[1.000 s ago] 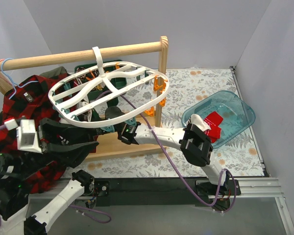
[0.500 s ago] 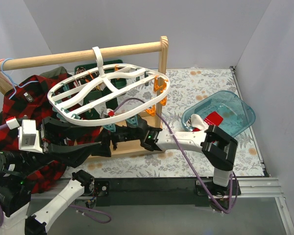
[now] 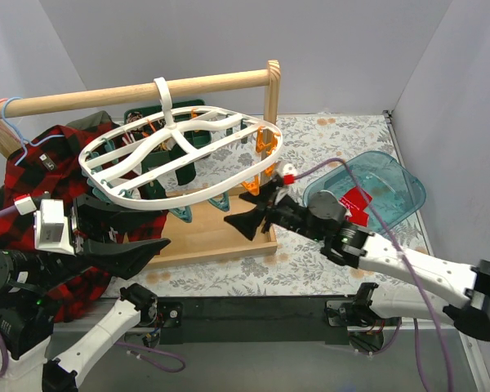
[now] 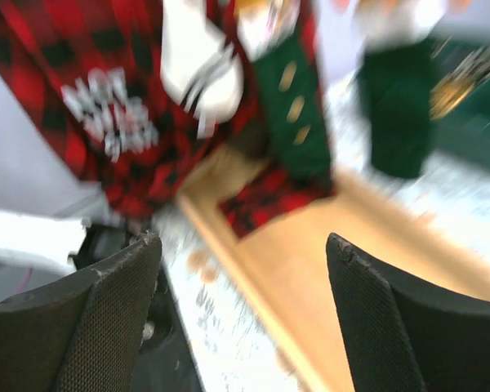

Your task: Remove the socks clipped to the hanger

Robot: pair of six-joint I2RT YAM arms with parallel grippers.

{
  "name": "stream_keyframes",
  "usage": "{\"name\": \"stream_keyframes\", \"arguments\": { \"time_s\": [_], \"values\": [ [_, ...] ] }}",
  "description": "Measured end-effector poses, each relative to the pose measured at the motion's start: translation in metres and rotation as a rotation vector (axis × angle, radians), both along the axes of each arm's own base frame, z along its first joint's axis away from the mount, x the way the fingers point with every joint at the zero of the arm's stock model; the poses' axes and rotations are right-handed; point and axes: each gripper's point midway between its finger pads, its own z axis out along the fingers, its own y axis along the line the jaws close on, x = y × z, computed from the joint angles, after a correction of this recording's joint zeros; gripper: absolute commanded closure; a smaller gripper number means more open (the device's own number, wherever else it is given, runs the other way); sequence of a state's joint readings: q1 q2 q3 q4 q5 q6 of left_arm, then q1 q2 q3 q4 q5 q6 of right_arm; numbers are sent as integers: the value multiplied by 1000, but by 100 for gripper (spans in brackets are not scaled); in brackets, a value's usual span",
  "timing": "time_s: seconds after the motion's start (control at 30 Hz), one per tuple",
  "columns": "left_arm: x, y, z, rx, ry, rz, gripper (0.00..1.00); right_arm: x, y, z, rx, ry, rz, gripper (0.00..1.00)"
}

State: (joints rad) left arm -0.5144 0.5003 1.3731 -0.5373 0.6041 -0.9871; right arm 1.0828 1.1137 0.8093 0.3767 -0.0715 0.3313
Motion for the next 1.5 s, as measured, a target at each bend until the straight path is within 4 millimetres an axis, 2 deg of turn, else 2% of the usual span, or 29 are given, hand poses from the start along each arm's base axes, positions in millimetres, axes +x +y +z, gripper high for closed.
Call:
{"name": "stream_keyframes", "arguments": {
  "time_s": [0.13,0.27,0.33,0.47,0.6,0.73,0.97,1.17,1.33,1.5],
  "values": [
    [1,-1,-1,4,0,-2,46,4,-46,64,105,-138,-125,23],
    [1,-1,-2,5,1,-3,46,12,-67,97,129,-215,-207,29],
    [1,-1,-2,5,1,-3,46,17,-71,99,108,-231,-237,32],
    [1,-1,-3,7,3,-5,46,26,-76,91,39,-246,-281,33],
    [1,-2,-3,7,3,-5,46,29,-83,96,7,-264,-305,26],
    [1,-2,-3,7,3,-5,46,25,-92,116,21,-286,-310,23],
    [2,-3,-4,11,7,-9,47,16,-107,160,94,-337,-315,30],
    [2,-3,-4,11,8,-10,47,14,-97,177,104,-348,-284,33],
    [3,-4,-6,12,11,-10,48,16,-84,173,79,-341,-255,42],
    [4,-4,-6,11,14,-9,49,20,-82,174,71,-333,-262,48]
  ]
}}
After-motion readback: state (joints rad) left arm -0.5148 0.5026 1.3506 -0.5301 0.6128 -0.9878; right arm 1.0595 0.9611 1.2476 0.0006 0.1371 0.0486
